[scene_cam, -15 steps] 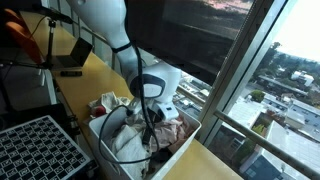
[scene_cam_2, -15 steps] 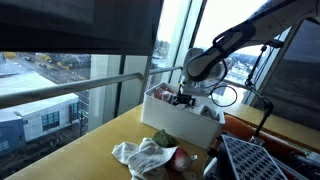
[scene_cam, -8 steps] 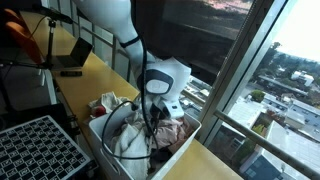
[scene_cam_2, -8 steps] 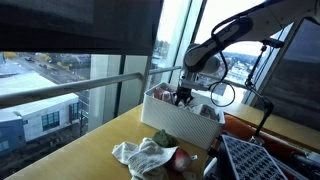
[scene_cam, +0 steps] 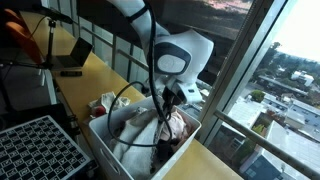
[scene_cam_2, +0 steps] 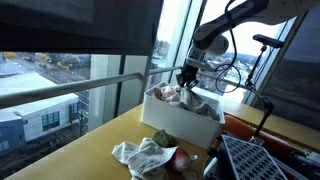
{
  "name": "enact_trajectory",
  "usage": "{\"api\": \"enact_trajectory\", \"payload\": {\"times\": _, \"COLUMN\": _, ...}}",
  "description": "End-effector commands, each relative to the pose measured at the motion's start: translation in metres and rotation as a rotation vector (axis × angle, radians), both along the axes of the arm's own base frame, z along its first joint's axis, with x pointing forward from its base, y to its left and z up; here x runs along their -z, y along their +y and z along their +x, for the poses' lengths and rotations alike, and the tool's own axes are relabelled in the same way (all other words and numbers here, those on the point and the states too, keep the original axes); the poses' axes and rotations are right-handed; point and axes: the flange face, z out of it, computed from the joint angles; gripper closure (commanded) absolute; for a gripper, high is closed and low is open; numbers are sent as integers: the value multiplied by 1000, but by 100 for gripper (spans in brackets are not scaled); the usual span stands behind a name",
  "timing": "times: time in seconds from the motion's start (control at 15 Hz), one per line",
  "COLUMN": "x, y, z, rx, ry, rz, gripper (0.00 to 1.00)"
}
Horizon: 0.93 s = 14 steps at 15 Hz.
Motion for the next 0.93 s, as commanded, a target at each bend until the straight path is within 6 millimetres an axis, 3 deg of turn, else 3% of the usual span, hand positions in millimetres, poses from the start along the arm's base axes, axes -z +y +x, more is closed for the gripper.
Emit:
{"api": "enact_trajectory", "payload": {"times": 0.0, "x": -95, "y": 7, "z": -6, "rx": -18, "ry": -114, "rz": 7, "gripper": 96}}
{"api": "enact_trajectory", "payload": {"times": 0.4, "x": -248, "y": 43, "z": -22, "rx": -85, "ry": -355, "rz": -23, "gripper": 96}}
{"api": "enact_trajectory", "payload": {"times": 0.87, "x": -408, "y": 133, "z": -69, "rx": -224, "ry": -621, "rz": -44, "gripper": 96}}
